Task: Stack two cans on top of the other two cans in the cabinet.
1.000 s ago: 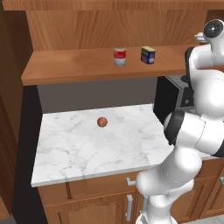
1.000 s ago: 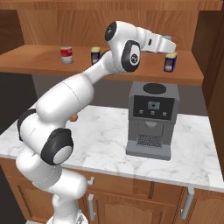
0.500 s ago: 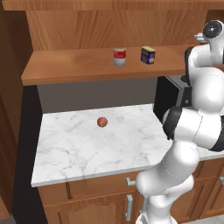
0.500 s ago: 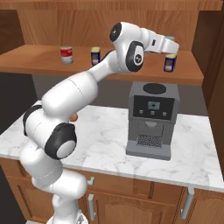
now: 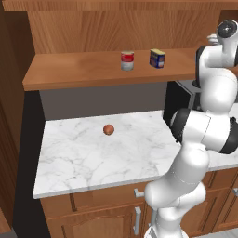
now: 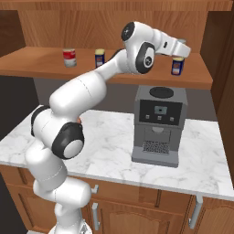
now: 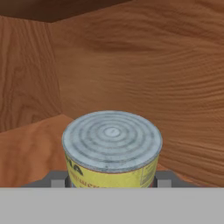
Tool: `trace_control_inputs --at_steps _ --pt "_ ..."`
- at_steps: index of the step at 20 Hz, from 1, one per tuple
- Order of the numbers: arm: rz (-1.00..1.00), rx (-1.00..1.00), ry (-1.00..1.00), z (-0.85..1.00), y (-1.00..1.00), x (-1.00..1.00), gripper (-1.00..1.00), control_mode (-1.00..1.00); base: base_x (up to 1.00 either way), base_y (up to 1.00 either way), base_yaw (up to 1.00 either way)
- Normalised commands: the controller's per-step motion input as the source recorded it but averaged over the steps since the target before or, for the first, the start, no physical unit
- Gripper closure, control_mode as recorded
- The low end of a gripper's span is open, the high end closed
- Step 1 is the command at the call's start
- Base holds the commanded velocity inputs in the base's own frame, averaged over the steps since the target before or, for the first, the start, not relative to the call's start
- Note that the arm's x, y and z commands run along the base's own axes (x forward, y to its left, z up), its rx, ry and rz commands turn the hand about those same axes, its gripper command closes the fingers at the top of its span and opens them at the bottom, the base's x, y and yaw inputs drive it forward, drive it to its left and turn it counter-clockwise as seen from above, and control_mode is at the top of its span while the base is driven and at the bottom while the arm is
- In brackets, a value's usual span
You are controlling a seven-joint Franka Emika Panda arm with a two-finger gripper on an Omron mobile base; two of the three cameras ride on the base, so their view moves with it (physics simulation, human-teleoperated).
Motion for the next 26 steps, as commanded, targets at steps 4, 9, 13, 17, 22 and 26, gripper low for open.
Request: trace_control_inputs --at_steps 4,9,13,17,22,26 --pt "0.00 0.03 0.00 0.02 -0.11 0.13 1.00 -1.00 0.00 0.00 0.00" --pt "0.00 0.01 0.00 0.00 -0.09 0.14 1.00 -1.00 0.00 0.00 0.00" --pt "0.02 0.01 0.00 0.00 -0.06 0.14 1.00 -1.00 0.00 0.00 0.00" --pt "0.03 0.02 0.00 -0.05 -0.02 0.09 1.00 -1.00 0.00 0.00 0.00" --pt "0.04 0.03 0.00 -0.08 0.00 0.07 1.00 -1.00 0.00 0.00 0.00" --pt "0.04 0.01 0.00 -0.12 -0.01 0.09 1.00 -1.00 0.00 0.00 0.00"
